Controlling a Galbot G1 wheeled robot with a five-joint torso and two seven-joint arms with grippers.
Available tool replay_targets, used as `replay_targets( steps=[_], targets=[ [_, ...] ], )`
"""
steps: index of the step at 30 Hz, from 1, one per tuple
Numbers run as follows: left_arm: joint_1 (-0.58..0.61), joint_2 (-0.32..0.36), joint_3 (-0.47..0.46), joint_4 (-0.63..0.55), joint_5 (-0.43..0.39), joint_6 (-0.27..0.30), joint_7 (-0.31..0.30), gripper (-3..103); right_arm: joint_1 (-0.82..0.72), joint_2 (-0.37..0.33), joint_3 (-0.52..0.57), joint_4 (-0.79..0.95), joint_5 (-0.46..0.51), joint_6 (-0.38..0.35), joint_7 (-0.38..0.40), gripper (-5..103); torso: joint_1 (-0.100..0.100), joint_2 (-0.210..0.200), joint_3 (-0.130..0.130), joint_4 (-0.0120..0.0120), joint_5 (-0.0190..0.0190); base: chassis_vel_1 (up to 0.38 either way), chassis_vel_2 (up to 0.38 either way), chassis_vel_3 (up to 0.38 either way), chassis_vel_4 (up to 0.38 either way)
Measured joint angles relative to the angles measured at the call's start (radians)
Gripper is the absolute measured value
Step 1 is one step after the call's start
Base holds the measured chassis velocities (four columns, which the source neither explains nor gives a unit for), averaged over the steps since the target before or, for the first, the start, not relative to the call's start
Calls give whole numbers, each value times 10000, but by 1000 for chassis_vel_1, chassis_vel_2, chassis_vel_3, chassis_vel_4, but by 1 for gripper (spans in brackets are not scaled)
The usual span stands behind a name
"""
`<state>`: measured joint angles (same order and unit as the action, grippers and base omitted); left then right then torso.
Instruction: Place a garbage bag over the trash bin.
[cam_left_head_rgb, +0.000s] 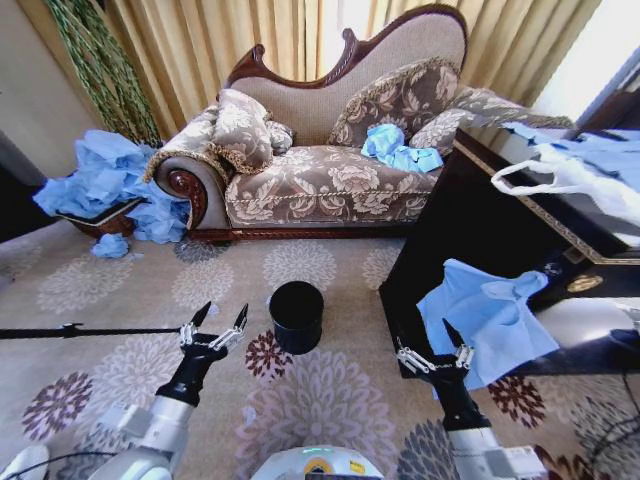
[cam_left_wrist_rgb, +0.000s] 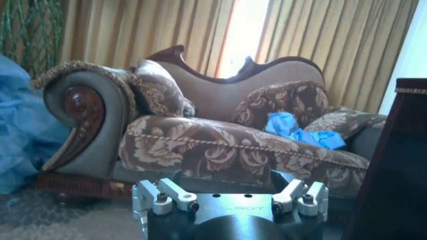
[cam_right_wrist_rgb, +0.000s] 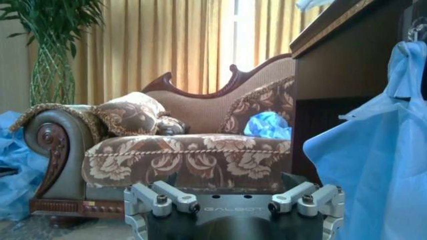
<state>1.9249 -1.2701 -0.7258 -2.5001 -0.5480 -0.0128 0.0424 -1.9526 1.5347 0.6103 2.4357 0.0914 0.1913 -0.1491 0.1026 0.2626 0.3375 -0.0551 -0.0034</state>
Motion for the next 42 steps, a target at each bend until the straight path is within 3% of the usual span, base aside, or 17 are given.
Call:
replay_targets(
  steps=[4,8,9,11,12,13,15,17,19,23,26,27,29,33,35,36,42],
  targets=[
    [-316,660,-52,0,-718,279,-114,92,-36,-52,66,-153,-51,281,-39,100,0,0,0,1,-1,0,0,0,0],
    [-983,3092,49,474,-1675,381,-231,92,-154,-59,105,-80,-10,596,97,100,0,0,0,-1,1,0,0,0,0],
    [-983,3092,49,474,-1675,381,-231,92,-154,-59,105,-80,-10,596,97,100,0,0,0,-1,1,0,0,0,0],
    [-1969,4416,520,1347,-2618,452,-270,89,-201,-50,141,-45,16,698,-64,100,1,0,1,-1,-6,0,0,0,0],
    [-1969,4416,520,1347,-2618,452,-270,89,-201,-50,141,-45,16,698,-64,100,1,0,1,-1,-6,0,0,0,0],
    [-2411,4728,853,1626,-3029,540,-284,89,-201,-29,161,-107,-10,756,-123,100,1,0,1,-3,-6,0,0,0,0],
    [-4568,5436,2520,2472,-4343,1007,-463,89,-184,93,195,-564,-240,1007,-220,100,0,0,1,-1,-4,0,0,0,0],
    [-5089,5541,2954,2616,-4647,1069,-492,89,-180,129,196,-681,-303,1082,-226,100,1,0,1,-8,-3,0,0,0,0],
    [-7075,5771,4843,3140,-5929,1297,-581,89,-181,278,170,-1054,-493,1261,-228,100,1,-1,2,0,-1,0,0,0,0],
    [-9140,5641,6883,3502,-7720,1474,-611,88,-184,423,143,-1295,-748,1303,-217,100,1,0,2,-4,2,0,0,0,0],
    [-11173,4719,8769,3902,-9952,1979,-697,88,-138,496,218,-1806,-1223,1542,-225,100,1,-1,1,1,3,0,0,0,0],
    [-11173,4719,8769,3902,-9952,1979,-697,88,-138,496,218,-1806,-1223,1542,-225,100,1,-1,1,1,3,0,0,0,0],
    [-12320,3991,9947,4172,-11063,2156,-908,88,-134,554,265,-2191,-1457,1786,-214,100,1,-1,1,1,4,0,0,0,0],
    [-13161,3401,10856,4490,-11702,2226,-1073,88,-136,680,230,-2401,-1553,1846,-94,100,2,-1,1,-5,6,0,0,0,0],
    [-13714,2679,11409,4826,-12235,2341,-1229,88,-57,732,143,-2509,-1645,1779,-33,100,1,-1,1,0,0,0,0,0,0],
    [-13714,2679,11409,4826,-12235,2341,-1229,88,-57,732,143,-2509,-1645,1779,-33,100,1,-1,1,0,0,0,0,0,0],
    [-14493,960,12049,5633,-12563,2463,-1475,85,89,747,223,-2804,-1774,1717,116,100,0,-1,0,0,1,0,0,0,0]
  ],
)
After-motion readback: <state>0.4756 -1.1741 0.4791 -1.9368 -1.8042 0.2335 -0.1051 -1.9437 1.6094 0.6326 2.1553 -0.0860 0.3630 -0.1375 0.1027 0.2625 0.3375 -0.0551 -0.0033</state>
